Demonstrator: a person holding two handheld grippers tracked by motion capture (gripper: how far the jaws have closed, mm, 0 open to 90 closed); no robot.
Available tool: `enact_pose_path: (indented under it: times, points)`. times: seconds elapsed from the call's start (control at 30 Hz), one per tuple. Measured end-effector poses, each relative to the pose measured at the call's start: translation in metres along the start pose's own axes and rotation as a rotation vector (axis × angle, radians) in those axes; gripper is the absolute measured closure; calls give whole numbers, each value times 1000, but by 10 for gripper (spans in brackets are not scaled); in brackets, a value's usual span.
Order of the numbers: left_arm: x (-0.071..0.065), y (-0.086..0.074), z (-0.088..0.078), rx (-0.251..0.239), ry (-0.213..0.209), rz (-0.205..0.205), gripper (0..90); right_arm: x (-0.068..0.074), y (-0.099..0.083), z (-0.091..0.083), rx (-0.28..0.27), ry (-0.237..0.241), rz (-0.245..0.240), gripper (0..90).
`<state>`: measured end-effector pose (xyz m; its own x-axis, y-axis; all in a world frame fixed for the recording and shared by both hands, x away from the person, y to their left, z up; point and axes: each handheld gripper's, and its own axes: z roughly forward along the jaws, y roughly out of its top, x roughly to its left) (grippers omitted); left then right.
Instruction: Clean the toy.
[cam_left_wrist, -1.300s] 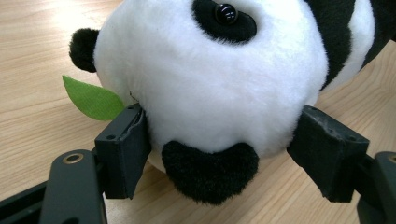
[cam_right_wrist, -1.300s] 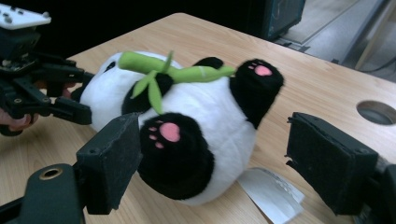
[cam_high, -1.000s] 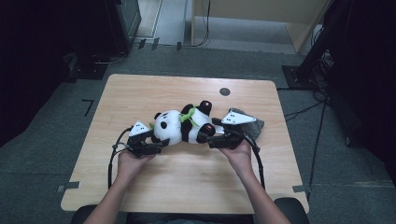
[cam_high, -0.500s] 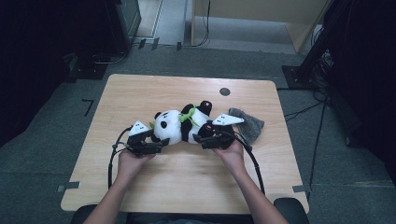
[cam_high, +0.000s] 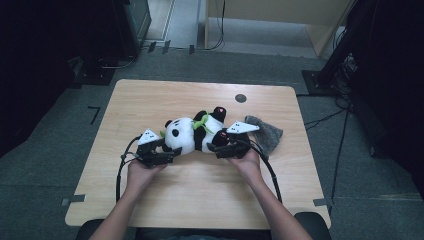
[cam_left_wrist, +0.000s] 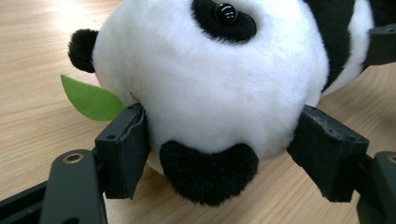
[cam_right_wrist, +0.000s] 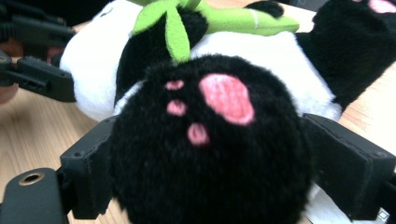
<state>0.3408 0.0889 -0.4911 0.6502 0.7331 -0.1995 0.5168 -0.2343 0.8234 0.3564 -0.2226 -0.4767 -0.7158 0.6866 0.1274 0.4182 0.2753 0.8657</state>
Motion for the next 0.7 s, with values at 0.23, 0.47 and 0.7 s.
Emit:
enact_pose_path:
  times: [0.23,0.47,0.7]
  points:
    - [0,3,1,5,0,-22,230,5,-1,6,-1,-37,-7,113]
    - [2,7,-3,-1,-4,-14,217,4,0,3,-1,-64,-4,451]
    - [11,14,-25,-69,3,26,200,-22,12,-21,-13,-14,36,503]
